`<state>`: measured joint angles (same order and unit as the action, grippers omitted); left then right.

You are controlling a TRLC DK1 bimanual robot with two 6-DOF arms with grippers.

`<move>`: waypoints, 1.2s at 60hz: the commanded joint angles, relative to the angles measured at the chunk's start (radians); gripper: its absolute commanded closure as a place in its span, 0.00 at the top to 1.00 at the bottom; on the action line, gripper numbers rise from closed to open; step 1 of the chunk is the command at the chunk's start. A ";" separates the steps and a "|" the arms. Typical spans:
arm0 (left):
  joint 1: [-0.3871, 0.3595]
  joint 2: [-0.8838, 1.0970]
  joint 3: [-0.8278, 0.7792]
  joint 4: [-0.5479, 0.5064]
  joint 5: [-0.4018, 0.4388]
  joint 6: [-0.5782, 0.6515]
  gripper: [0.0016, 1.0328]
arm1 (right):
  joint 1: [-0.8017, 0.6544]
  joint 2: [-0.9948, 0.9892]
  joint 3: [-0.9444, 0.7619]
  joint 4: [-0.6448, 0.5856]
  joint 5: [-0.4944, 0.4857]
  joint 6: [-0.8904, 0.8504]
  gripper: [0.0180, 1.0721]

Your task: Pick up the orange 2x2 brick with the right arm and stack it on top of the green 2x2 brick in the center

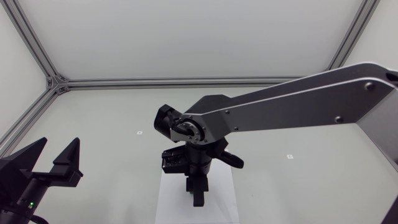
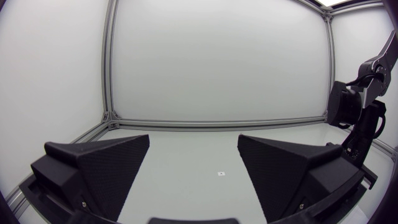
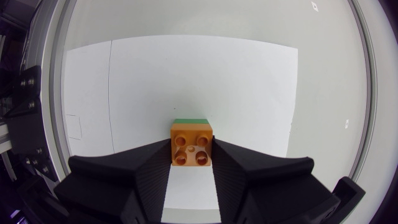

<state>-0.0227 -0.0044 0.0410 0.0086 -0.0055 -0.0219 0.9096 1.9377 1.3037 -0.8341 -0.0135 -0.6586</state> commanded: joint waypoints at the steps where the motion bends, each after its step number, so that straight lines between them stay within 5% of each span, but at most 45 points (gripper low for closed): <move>1: 0.003 -0.008 -0.041 -0.013 0.004 0.013 0.96 | 0.000 0.056 -0.030 -0.028 0.030 -0.022 0.17; 7: 0.003 -0.008 -0.041 -0.013 0.004 0.013 0.96 | 0.000 0.052 -0.027 -0.028 0.029 -0.019 0.25; 30: 0.003 -0.008 -0.041 -0.013 0.004 0.013 0.96 | -0.002 0.032 -0.021 -0.026 0.027 -0.018 0.26; 47: 0.003 -0.008 -0.041 -0.015 0.004 0.013 0.96 | 0.000 0.024 -0.017 -0.028 0.027 -0.013 0.43; 72: 0.003 -0.008 -0.041 -0.013 0.004 0.013 0.96 | 0.005 0.024 -0.014 -0.025 0.024 -0.010 0.48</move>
<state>-0.0227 -0.0044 0.0410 0.0090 -0.0055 -0.0223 0.9096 1.9388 1.3071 -0.8436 0.0051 -0.6582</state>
